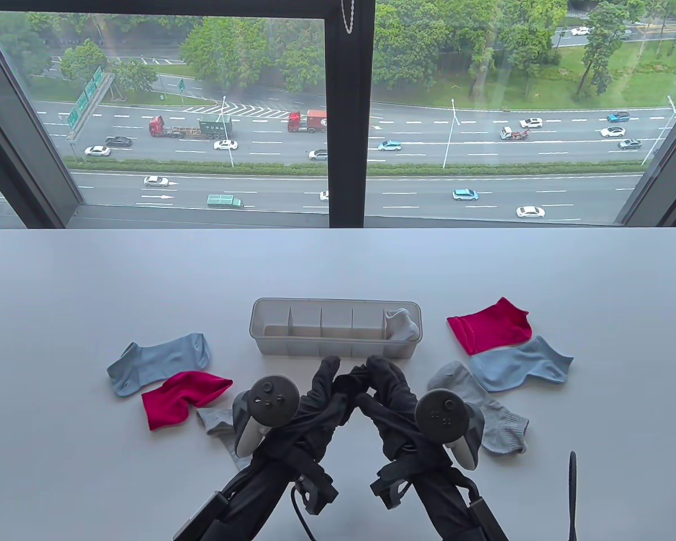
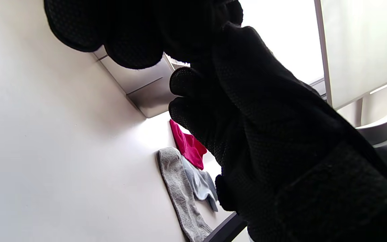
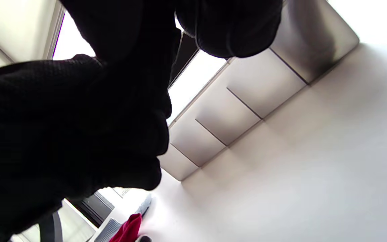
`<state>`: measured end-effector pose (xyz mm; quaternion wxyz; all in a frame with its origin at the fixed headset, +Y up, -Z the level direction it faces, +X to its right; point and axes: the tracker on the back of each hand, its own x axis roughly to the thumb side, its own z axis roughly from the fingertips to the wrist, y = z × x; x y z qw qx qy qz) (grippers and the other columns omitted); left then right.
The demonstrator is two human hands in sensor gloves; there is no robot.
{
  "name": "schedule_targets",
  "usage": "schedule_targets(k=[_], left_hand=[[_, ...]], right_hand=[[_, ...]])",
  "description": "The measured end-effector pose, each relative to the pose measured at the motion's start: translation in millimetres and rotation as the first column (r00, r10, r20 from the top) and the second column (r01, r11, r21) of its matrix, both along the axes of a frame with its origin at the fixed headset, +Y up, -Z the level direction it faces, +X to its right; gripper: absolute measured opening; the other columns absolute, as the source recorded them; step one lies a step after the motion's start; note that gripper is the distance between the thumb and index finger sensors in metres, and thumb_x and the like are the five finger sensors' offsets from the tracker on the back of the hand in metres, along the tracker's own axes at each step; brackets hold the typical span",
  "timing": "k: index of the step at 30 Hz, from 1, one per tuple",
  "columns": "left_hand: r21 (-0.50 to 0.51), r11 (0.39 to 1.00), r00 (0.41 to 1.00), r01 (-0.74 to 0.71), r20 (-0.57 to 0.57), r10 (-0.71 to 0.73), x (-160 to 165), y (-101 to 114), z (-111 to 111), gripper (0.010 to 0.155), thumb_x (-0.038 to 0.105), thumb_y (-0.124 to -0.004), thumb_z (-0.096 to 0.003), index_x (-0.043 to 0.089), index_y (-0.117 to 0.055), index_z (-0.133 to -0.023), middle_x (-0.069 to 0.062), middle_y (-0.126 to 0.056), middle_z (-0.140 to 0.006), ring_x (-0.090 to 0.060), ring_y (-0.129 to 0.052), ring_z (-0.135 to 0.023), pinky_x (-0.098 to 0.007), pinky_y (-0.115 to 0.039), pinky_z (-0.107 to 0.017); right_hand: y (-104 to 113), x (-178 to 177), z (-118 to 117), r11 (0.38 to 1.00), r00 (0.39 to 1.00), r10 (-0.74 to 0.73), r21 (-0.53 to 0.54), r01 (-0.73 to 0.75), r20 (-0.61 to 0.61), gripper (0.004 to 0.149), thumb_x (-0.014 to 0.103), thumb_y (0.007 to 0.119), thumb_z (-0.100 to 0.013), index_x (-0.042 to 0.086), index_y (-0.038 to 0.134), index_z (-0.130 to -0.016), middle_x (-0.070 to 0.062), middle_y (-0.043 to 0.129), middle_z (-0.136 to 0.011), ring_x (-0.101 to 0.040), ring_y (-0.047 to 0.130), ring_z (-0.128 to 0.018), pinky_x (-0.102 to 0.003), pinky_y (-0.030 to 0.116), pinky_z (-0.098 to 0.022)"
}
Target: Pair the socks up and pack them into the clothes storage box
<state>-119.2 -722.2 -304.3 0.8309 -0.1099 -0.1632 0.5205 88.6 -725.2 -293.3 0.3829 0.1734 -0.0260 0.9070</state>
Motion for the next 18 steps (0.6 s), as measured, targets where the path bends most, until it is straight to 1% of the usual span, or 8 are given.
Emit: schedule_targets(k=[1,3,4,6,7,10,13,18], left_hand=[[-0.035,0.999,0.999,-0.04,0.018,0.04,-1.9,-3.2,-0.1,0.057,0.02,-0.053,-0.0588,0.006,-0.037,-0.112,-0.033,-0.07,-0.099,-0.043,-0.088,-0.073,-0.06,-0.077,-0.058],[-0.067,0.991,0.992,-0.112,0.049,0.116,-5.9,-8.6,-2.2,0.055,0.023,-0.052,-0.0588,0.004,-0.045,-0.11,-0.033,-0.069,-0.1,-0.045,-0.086,-0.075,-0.061,-0.075,-0.06],[-0.09,0.985,0.985,-0.148,0.075,0.155,-7.3,-10.7,-3.1,0.058,0.03,-0.054,-0.0605,0.002,-0.044,-0.111,-0.034,-0.066,-0.101,-0.046,-0.084,-0.076,-0.062,-0.073,-0.061],[-0.165,0.966,0.968,-0.197,0.123,0.219,-6.0,-15.2,-3.7,0.077,0.05,-0.064,-0.0578,0.0,-0.04,-0.111,-0.035,-0.063,-0.102,-0.046,-0.081,-0.077,-0.063,-0.07,-0.062],[-0.178,0.969,0.971,-0.171,0.138,0.197,-3.7,-16.4,-3.6,0.081,0.051,-0.067,-0.0561,0.0,-0.038,-0.111,-0.034,-0.064,-0.101,-0.044,-0.082,-0.076,-0.063,-0.071,-0.062],[-0.169,0.985,0.976,-0.031,0.207,0.067,3.9,-15.2,-3.7,0.083,0.045,-0.072,-0.0552,-0.001,-0.032,-0.11,-0.029,-0.066,-0.099,-0.038,-0.084,-0.074,-0.061,-0.073,-0.062],[-0.175,0.985,0.968,0.013,0.25,0.031,8.5,-13.9,-4.0,0.073,0.029,-0.073,-0.0558,-0.002,-0.034,-0.109,-0.028,-0.069,-0.096,-0.034,-0.086,-0.068,-0.061,-0.074,-0.061],[-0.16,0.987,0.95,-0.033,0.302,0.081,8.7,-9.8,-4.0,0.067,0.028,-0.071,-0.0529,-0.004,-0.045,-0.106,-0.026,-0.074,-0.095,-0.032,-0.089,-0.063,-0.06,-0.077,-0.059]], right_hand=[[-0.3,-5.4,0.4,0.999,0.999,0.029,-0.027,-0.03,-0.032,0.082,0.039,0.073,-0.058,0.007,0.025,-0.117,-0.034,0.045,-0.115,-0.046,0.068,-0.099,-0.055,0.068,-0.072],[0.1,-9.7,1.1,0.999,0.998,0.034,-0.035,-0.036,-0.053,0.079,0.037,0.07,-0.059,0.007,0.024,-0.116,-0.035,0.045,-0.114,-0.045,0.07,-0.098,-0.055,0.068,-0.072],[0.6,-10.2,1.5,0.999,0.997,0.042,-0.03,-0.044,-0.064,0.078,0.036,0.069,-0.06,0.006,0.024,-0.116,-0.035,0.047,-0.113,-0.043,0.073,-0.096,-0.053,0.07,-0.071],[3.8,-11.0,3.3,0.999,0.998,0.043,0.003,-0.043,-0.054,0.075,0.034,0.067,-0.061,0.004,0.026,-0.115,-0.035,0.052,-0.111,-0.039,0.077,-0.093,-0.05,0.073,-0.07],[6.3,-11.6,3.9,0.999,0.998,0.037,0.013,-0.037,-0.052,0.071,0.031,0.066,-0.062,0.004,0.028,-0.115,-0.036,0.055,-0.11,-0.036,0.08,-0.092,-0.048,0.074,-0.07],[8.5,-9.4,4.9,0.992,0.995,0.1,0.078,-0.098,-0.019,0.063,0.025,0.064,-0.063,0.005,0.034,-0.114,-0.034,0.062,-0.107,-0.033,0.085,-0.087,-0.046,0.078,-0.067],[10.0,-4.5,4.4,0.987,0.994,0.112,0.116,-0.111,-0.004,0.057,0.022,0.062,-0.063,0.006,0.041,-0.113,-0.03,0.071,-0.102,-0.028,0.092,-0.08,-0.043,0.082,-0.064],[11.4,4.3,0.4,0.975,0.986,0.164,0.148,-0.167,0.031,0.052,0.019,0.058,-0.062,0.011,0.044,-0.112,-0.014,0.08,-0.094,-0.022,0.094,-0.076,-0.042,0.084,-0.062]])
